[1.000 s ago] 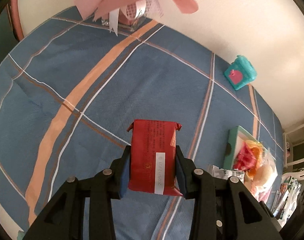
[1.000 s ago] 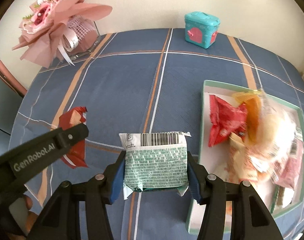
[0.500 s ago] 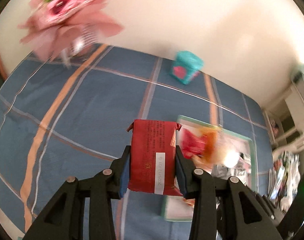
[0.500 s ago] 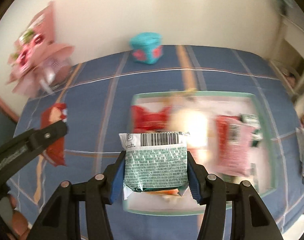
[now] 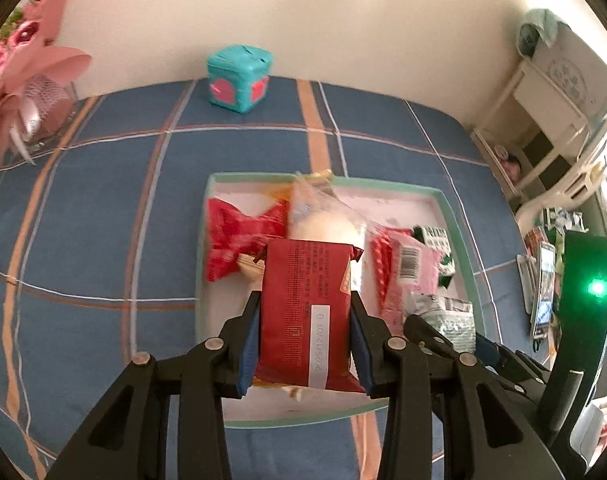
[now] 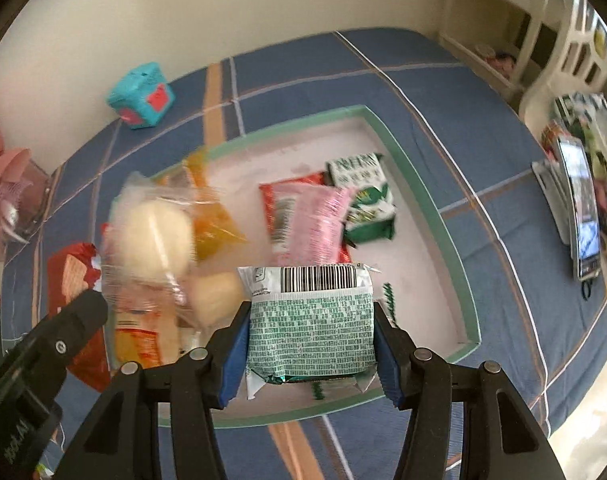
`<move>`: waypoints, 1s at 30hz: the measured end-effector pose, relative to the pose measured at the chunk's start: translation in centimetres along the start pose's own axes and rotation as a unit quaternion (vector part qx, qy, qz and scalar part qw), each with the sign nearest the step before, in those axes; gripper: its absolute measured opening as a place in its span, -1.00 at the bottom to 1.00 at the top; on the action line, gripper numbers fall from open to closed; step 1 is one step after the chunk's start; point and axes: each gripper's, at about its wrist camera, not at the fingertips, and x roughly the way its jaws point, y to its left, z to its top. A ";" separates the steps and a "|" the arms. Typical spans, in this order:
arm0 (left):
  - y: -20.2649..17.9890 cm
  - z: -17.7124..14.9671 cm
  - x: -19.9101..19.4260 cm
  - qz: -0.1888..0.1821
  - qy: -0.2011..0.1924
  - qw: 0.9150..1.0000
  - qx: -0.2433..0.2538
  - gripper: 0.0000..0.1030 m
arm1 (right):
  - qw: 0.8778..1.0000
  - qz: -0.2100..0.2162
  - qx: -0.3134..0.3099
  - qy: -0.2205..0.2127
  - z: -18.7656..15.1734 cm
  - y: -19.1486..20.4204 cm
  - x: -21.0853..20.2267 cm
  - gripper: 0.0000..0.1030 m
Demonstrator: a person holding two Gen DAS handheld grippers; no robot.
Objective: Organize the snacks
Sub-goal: 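Carry the red packet and green biscuit packet over the white tray, then open both tools to release the red and green packets into the tray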
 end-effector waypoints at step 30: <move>6.0 -4.9 -1.6 0.148 0.003 0.989 -0.014 0.84 | 0.999 -0.013 -0.052 -0.012 -4.9 1.6 -0.5 0.79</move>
